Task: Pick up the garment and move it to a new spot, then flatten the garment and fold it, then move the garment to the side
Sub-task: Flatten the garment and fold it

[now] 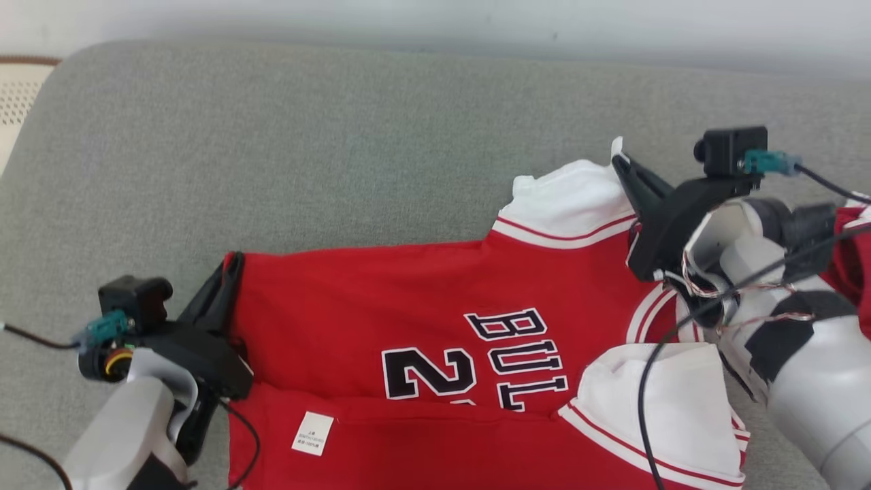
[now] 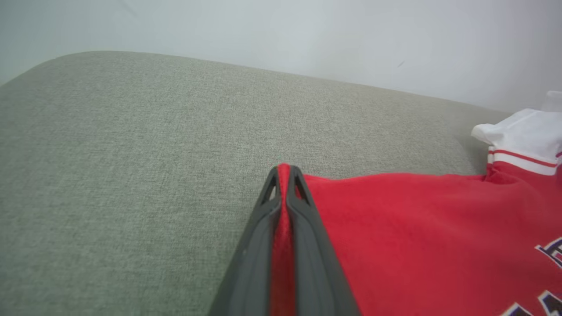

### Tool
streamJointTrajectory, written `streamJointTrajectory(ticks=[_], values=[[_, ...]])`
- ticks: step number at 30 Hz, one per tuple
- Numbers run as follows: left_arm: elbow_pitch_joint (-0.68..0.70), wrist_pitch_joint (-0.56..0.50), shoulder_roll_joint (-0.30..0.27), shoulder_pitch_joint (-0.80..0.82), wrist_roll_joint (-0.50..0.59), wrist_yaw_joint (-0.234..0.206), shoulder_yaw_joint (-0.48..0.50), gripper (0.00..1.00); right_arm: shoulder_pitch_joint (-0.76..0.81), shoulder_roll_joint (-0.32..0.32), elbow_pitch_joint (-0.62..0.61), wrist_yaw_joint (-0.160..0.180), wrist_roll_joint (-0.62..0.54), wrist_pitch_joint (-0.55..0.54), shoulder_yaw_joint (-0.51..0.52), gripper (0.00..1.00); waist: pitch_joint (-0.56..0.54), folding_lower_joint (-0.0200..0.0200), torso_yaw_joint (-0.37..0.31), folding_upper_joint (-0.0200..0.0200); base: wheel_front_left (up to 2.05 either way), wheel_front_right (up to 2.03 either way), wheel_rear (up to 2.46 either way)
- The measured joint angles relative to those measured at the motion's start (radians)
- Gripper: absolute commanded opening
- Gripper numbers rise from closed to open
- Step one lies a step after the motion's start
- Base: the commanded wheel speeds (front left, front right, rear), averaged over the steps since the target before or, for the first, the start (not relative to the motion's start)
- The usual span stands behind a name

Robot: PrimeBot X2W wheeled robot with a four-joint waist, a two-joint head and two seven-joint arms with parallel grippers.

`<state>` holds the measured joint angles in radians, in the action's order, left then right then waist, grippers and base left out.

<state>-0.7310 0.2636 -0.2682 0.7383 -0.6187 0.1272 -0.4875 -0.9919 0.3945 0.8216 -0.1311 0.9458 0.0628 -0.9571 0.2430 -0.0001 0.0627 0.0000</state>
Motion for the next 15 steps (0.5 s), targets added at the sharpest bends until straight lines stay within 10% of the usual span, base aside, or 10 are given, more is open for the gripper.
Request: streamJointTrajectory(ticks=[15], values=[[0.098,0.000,0.041,-0.230,0.113,0.003,0.151,0.00,0.222,0.121,-0.202,0.000,0.160,0.061,-0.103,0.00,-0.103,-0.0001,-0.052,-0.0001,0.00,0.00,0.00]])
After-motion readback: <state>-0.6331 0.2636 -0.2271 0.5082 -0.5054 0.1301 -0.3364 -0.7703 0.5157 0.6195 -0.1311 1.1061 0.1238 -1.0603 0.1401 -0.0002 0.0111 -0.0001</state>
